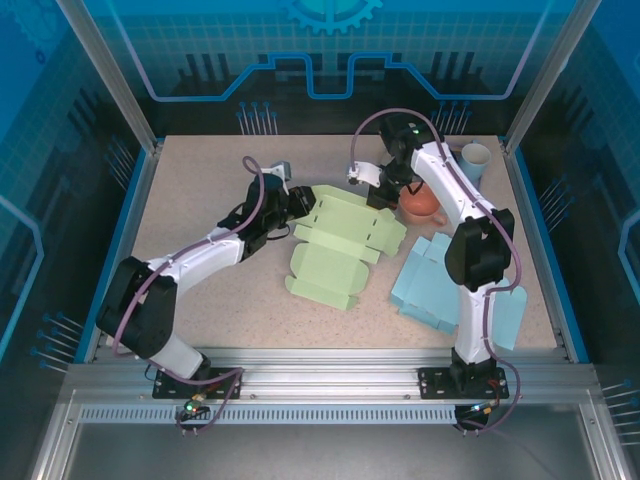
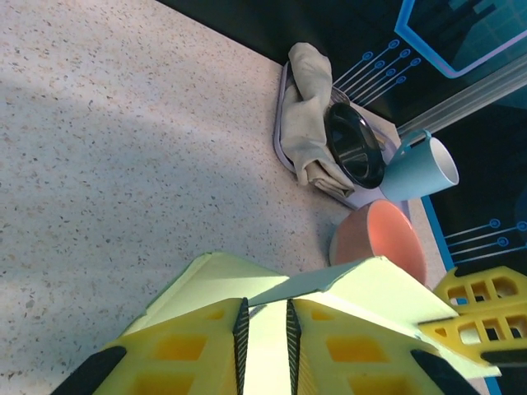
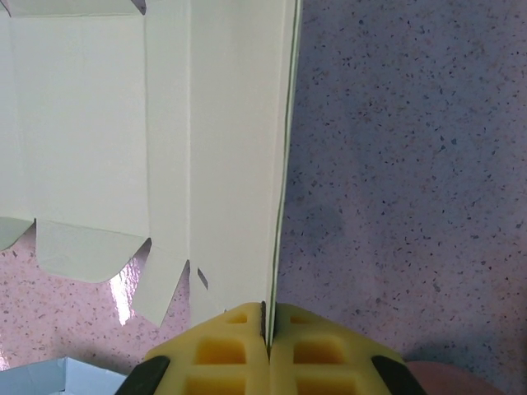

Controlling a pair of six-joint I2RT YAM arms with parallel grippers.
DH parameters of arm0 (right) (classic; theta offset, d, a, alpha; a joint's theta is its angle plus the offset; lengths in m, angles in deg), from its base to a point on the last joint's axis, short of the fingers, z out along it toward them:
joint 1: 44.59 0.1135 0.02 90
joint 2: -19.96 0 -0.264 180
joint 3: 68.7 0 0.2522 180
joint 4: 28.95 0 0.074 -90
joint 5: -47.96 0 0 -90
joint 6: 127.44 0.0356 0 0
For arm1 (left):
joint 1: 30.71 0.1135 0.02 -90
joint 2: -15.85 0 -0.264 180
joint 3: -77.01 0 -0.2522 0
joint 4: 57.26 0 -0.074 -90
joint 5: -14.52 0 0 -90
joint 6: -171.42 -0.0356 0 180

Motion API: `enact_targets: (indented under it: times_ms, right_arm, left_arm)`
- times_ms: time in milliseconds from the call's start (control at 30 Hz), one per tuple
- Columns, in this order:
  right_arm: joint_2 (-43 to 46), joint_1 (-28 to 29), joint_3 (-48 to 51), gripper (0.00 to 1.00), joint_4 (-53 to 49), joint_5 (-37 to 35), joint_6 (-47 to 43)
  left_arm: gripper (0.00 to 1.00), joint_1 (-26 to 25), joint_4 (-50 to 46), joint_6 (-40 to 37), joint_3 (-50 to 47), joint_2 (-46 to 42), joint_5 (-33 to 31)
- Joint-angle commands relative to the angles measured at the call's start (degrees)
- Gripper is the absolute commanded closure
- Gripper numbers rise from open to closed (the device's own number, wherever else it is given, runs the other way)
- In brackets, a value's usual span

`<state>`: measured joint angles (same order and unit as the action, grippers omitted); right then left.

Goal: Fold the paper box

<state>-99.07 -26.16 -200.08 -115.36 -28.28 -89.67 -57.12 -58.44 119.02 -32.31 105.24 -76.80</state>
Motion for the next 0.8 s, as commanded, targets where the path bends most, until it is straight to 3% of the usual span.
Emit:
enact_targets:
  times_ms: [0, 267, 433, 567, 767]
  right_arm:
    - [0.8, 0.2, 0.5, 1.00, -1.9, 2.8, -1.8]
    - [0.5, 0.2, 0.6, 1.00, -1.9, 2.7, -2.0]
    - [0.1, 0.1, 0.5, 1.00, -1.9, 2.4, -2.0]
    - [-0.2, 0.1, 0.4, 1.00, -1.9, 2.3, -1.8]
    - [-0.6, 0.1, 0.1, 1.00, -2.1, 2.3, -2.0]
  left_arm:
    - [0.76, 0.0, 2.4, 0.0, 0.8, 0.8, -3.2]
    - [0.60, 0.1, 12.6, -8.1, -2.6, -0.1, 4.1]
    - [0.56, 0.1, 9.4, -10.0, -2.2, -0.7, 0.1]
    - [0.45, 0.1, 9.0, -11.2, -3.4, -1.1, -4.2]
    - [0.40, 0.1, 13.1, -11.4, -3.7, 1.0, 1.3]
